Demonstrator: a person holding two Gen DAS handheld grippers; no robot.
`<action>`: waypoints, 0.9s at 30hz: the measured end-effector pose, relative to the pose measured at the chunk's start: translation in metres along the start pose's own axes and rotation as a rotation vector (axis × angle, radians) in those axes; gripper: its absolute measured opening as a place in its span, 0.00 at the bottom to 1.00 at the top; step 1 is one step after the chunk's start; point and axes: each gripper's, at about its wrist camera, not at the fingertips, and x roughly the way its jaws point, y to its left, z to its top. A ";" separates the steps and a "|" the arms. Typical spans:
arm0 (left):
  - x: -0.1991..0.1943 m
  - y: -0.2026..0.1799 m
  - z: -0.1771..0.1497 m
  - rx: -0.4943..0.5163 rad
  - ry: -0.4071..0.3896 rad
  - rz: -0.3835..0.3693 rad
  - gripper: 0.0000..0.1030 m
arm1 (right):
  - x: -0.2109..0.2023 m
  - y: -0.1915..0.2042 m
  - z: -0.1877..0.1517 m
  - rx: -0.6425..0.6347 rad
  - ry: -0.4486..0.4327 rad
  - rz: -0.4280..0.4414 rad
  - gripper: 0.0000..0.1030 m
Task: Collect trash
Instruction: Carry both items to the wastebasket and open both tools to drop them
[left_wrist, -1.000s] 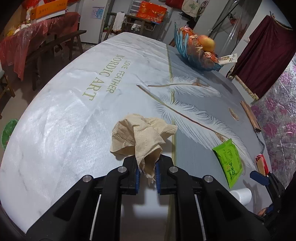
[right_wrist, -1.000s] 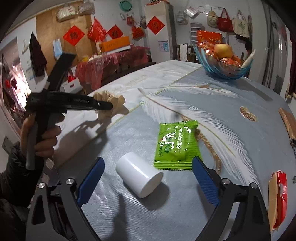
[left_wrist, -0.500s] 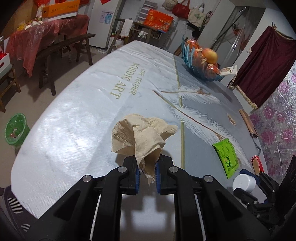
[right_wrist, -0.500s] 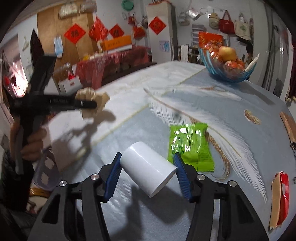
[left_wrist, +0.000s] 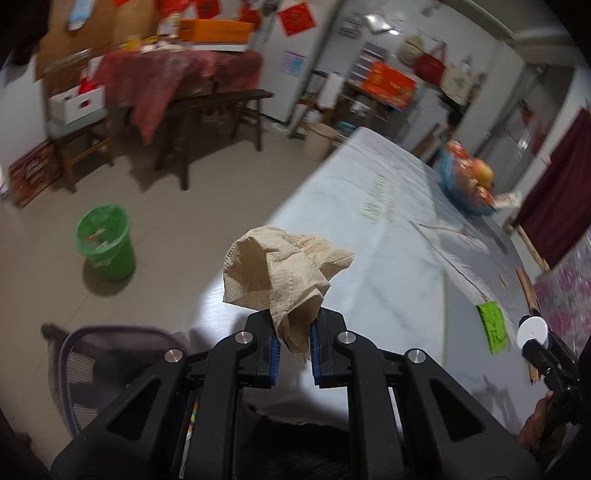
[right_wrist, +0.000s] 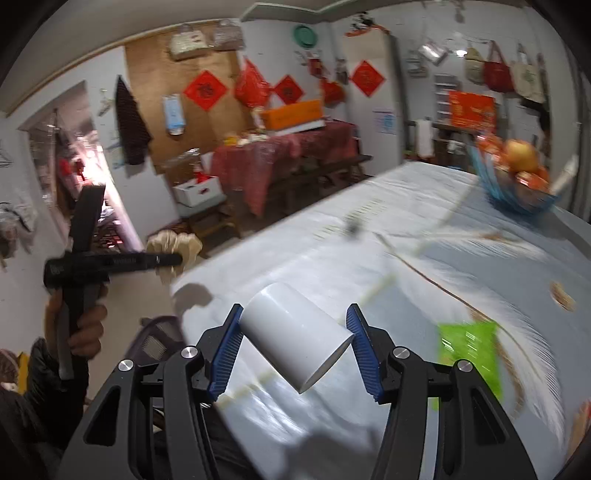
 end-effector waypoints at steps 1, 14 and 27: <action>-0.004 0.011 -0.003 -0.022 -0.003 0.015 0.14 | 0.004 0.006 0.003 -0.007 0.000 0.018 0.55; -0.005 0.132 -0.061 -0.233 0.071 0.228 0.17 | 0.051 0.098 0.016 -0.121 0.102 0.171 0.55; -0.019 0.180 -0.071 -0.364 -0.020 0.203 0.79 | 0.113 0.198 0.019 -0.224 0.250 0.260 0.55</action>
